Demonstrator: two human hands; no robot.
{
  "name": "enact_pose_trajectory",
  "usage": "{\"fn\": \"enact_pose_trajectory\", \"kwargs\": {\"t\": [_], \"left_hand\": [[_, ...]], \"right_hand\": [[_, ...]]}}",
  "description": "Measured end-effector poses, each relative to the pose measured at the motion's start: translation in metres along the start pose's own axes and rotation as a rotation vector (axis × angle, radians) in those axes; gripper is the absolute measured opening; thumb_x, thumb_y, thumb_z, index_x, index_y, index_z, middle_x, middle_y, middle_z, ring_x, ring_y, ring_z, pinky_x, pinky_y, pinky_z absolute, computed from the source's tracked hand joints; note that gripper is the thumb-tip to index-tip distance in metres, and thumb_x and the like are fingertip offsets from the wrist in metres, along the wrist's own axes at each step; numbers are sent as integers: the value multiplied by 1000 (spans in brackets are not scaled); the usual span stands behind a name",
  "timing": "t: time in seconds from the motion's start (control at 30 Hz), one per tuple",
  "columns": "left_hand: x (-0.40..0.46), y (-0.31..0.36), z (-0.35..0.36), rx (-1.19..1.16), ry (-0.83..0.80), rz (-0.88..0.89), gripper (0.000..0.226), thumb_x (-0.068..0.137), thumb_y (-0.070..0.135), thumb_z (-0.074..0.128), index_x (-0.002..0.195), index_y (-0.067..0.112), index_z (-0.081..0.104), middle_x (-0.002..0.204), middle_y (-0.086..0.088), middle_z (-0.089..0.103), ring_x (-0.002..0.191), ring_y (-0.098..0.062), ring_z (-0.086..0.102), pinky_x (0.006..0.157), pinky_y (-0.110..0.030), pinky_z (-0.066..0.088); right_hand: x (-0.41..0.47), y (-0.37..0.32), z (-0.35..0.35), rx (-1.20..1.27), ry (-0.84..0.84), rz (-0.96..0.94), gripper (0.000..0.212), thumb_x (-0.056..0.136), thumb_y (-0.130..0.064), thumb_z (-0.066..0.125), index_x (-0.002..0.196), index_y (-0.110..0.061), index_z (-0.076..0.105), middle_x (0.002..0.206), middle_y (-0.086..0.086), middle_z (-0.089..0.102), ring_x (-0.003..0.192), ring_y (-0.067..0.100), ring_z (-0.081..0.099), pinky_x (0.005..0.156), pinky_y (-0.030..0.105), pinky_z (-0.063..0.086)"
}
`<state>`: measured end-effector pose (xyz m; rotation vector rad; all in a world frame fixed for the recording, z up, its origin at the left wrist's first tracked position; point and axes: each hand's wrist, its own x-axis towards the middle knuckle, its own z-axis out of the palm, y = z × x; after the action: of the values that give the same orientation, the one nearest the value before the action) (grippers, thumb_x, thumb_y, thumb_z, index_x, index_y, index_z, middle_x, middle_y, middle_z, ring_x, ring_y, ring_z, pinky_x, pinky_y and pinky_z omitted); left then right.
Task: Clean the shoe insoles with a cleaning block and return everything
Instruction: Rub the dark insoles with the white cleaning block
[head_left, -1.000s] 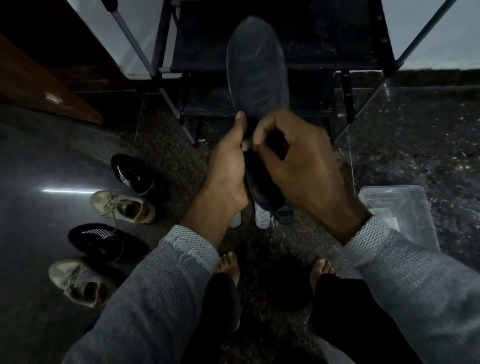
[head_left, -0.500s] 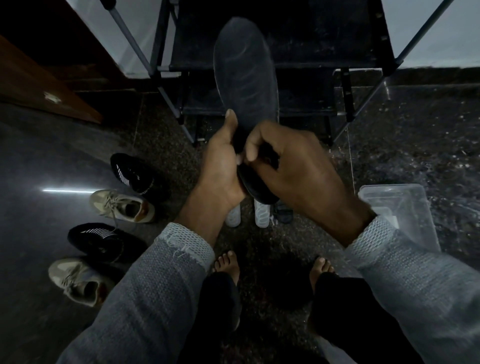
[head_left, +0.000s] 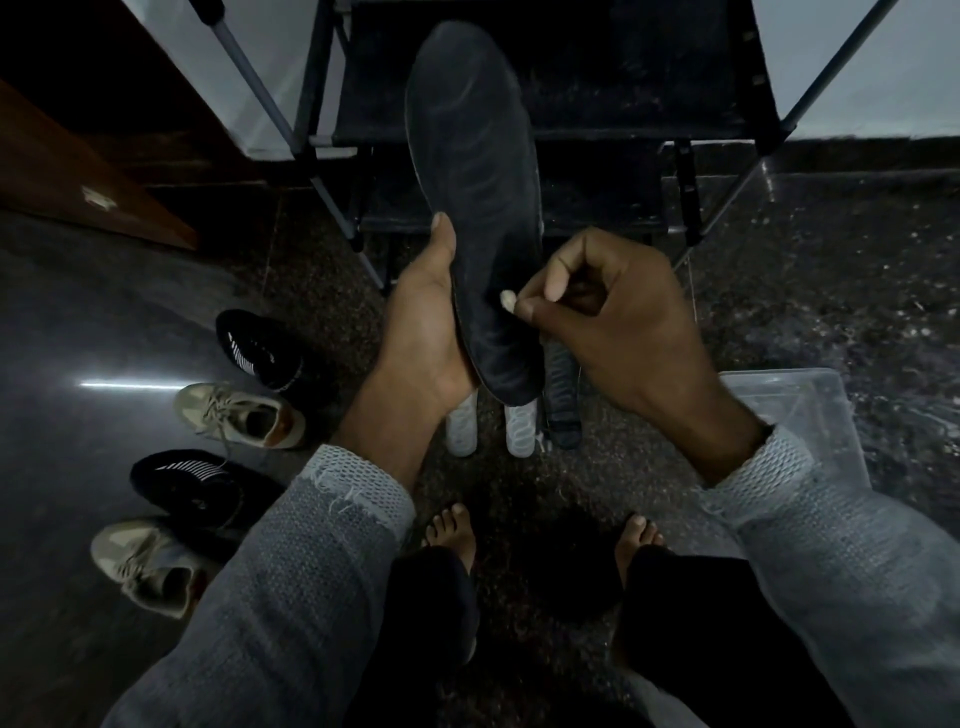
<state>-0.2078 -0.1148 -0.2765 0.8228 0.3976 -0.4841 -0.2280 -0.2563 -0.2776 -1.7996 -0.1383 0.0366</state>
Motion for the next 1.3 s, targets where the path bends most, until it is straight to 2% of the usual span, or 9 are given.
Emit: {"fn": "enact_pose_trajectory", "kwargs": {"t": [0.2, 0.4, 0.5, 0.67, 0.8, 0.97, 1.13, 1.2, 1.3], "left_hand": [[-1, -4, 6, 30, -21, 63, 54, 104, 45, 26, 123, 6, 58, 115, -10, 67, 108, -22, 63, 100, -33, 48], [0, -9, 5, 1, -32, 39, 51, 104, 42, 27, 125, 6, 56, 112, -9, 67, 104, -20, 64, 95, -30, 52], [0, -7, 5, -32, -7, 32, 52, 104, 45, 28, 120, 6, 58, 107, -10, 68, 97, -21, 65, 92, -31, 52], [-1, -3, 2, -64, 49, 58, 58, 102, 48, 32, 133, 4, 53, 126, -16, 61, 110, -26, 61, 96, -35, 53], [-5, -6, 4, -27, 27, 40, 53, 103, 47, 31, 119, 5, 59, 79, -7, 71, 77, -17, 70, 78, -31, 58], [-5, -1, 4, -41, 66, 62, 52, 103, 46, 30, 110, 7, 63, 94, -9, 72, 84, -18, 69, 85, -31, 56], [-11, -4, 9, 32, 114, 89, 51, 104, 42, 32, 85, 7, 64, 49, -2, 62, 50, -11, 64, 55, -22, 56], [-12, -6, 11, 25, 63, 70, 56, 104, 43, 29, 83, 7, 66, 53, -2, 64, 59, -13, 68, 64, -25, 59], [-11, -3, 10, -23, 47, 55, 52, 104, 45, 26, 104, 9, 63, 86, -6, 73, 85, -18, 70, 85, -31, 56]], "right_hand": [[4, -2, 0, -4, 97, -9, 24, 82, -5, 74, 73, -12, 53, 80, 6, 70, 77, 14, 70, 74, 31, 58], [2, -3, 4, -113, 138, -59, 20, 85, -5, 71, 75, -11, 54, 79, 3, 68, 78, 11, 67, 73, 24, 56], [1, -3, 7, -289, 166, -114, 21, 86, -3, 67, 76, -17, 54, 81, -3, 67, 86, 13, 66, 72, 32, 57], [-8, -7, 19, -293, 58, -154, 24, 85, 3, 61, 77, -17, 53, 79, -4, 66, 84, 12, 68, 68, 41, 56], [-3, -8, 22, -285, 102, -190, 19, 86, 2, 62, 78, -13, 54, 79, 0, 66, 81, 15, 67, 67, 41, 55], [-5, -10, 15, -275, 115, -155, 18, 89, -1, 64, 79, -13, 53, 81, -3, 68, 85, -3, 67, 69, 29, 57], [-9, -16, 28, -279, 66, -186, 19, 88, -2, 63, 79, -16, 53, 76, 0, 66, 75, 12, 67, 64, 37, 54], [-4, -15, 26, -273, 113, -186, 16, 87, -3, 63, 80, -14, 54, 77, 2, 66, 75, 17, 66, 65, 41, 54], [-1, -13, 19, -306, 158, -170, 16, 88, -4, 62, 81, -14, 53, 78, 0, 66, 77, 14, 67, 65, 41, 55]]}}
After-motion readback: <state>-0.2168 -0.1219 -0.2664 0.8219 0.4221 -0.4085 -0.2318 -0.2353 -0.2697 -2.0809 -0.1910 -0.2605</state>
